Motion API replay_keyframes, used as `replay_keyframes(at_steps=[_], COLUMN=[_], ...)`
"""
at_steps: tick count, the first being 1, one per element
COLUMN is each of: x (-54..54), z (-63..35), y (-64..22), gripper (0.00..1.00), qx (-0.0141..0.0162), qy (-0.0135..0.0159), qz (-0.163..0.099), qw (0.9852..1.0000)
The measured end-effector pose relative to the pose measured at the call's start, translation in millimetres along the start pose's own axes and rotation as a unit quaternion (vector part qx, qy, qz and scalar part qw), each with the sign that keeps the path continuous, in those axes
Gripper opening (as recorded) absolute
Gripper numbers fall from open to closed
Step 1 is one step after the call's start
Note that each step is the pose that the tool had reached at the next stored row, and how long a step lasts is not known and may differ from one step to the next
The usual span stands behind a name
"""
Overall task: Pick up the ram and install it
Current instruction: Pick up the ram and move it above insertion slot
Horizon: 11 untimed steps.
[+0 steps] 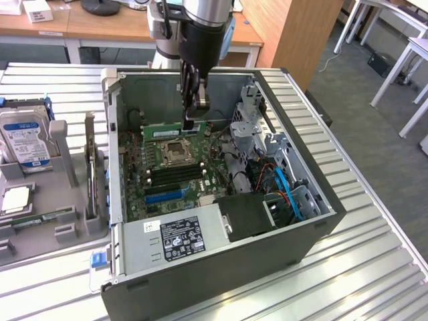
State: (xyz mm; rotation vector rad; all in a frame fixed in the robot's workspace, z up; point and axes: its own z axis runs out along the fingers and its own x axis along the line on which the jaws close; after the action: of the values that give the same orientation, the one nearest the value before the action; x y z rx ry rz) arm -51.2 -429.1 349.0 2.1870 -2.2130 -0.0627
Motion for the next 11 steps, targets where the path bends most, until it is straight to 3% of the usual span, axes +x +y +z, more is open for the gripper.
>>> replay_keyframes(at_steps=[6, 11], x=[-0.2, -0.3], z=[0.0, -0.2], y=[-1.4, -12.5], gripper=[0.12, 0.12], qx=[0.0, 0.0], qy=[0.0001, 0.0001], qz=[0.0, 0.0], qw=[1.0, 1.0])
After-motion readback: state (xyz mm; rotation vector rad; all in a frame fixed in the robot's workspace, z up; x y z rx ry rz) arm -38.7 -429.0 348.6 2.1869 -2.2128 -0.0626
